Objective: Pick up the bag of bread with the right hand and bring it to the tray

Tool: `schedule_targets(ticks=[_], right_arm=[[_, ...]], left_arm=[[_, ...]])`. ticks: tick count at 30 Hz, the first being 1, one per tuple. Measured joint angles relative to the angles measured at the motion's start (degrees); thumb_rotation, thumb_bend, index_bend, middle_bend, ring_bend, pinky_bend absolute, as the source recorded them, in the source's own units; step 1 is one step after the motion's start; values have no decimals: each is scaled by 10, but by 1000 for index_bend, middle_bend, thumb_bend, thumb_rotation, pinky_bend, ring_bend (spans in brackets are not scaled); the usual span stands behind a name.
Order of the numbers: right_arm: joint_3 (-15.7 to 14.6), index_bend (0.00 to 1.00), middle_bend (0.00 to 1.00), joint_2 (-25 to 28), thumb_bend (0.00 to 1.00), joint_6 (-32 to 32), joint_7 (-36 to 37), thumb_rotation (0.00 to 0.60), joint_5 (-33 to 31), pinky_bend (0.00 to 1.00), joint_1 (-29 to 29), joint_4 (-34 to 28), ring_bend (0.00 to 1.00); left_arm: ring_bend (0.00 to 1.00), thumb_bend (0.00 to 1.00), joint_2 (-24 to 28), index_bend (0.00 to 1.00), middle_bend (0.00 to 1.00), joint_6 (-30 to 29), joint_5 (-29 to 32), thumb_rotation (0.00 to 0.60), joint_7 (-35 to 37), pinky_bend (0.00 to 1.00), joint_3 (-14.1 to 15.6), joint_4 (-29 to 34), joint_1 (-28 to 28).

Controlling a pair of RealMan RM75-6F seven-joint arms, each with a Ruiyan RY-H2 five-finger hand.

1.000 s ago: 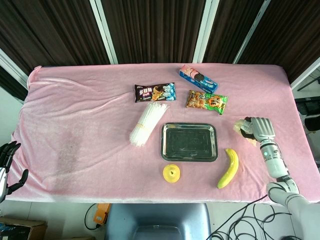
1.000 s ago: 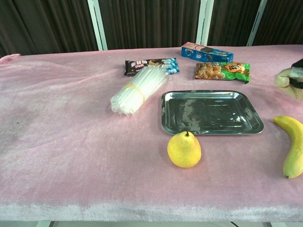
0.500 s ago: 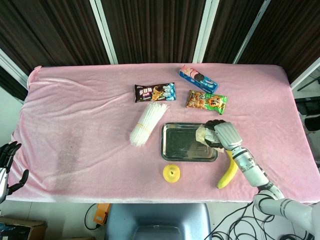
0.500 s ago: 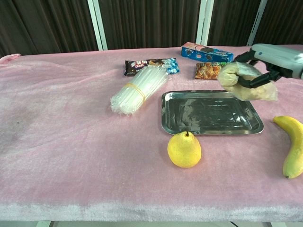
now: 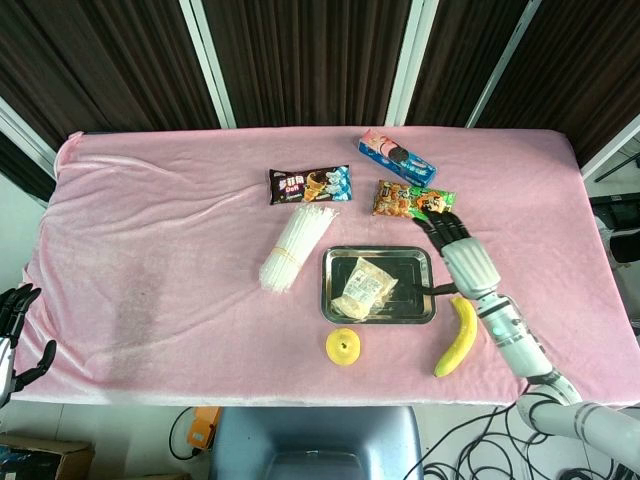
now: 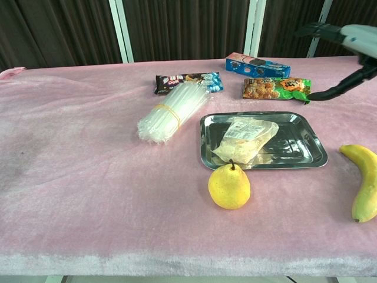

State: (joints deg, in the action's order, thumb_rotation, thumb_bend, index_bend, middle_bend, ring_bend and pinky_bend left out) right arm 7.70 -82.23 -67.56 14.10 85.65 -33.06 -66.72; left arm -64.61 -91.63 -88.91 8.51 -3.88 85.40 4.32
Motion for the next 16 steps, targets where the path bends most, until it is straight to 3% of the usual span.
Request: schedule_targets(ticks=[9, 16], right_arm=[[11, 0, 0, 75, 121, 40, -51, 600, -153, 92, 68, -59, 0], [8, 0, 0, 103, 121, 115, -78, 600, -190, 94, 76, -68, 0]], left_arm=[[76, 414, -1, 121, 91, 6, 2, 600, -8, 344, 0, 3, 3], [76, 413, -2, 121, 91, 14, 2, 600, -19, 344, 1, 6, 7]])
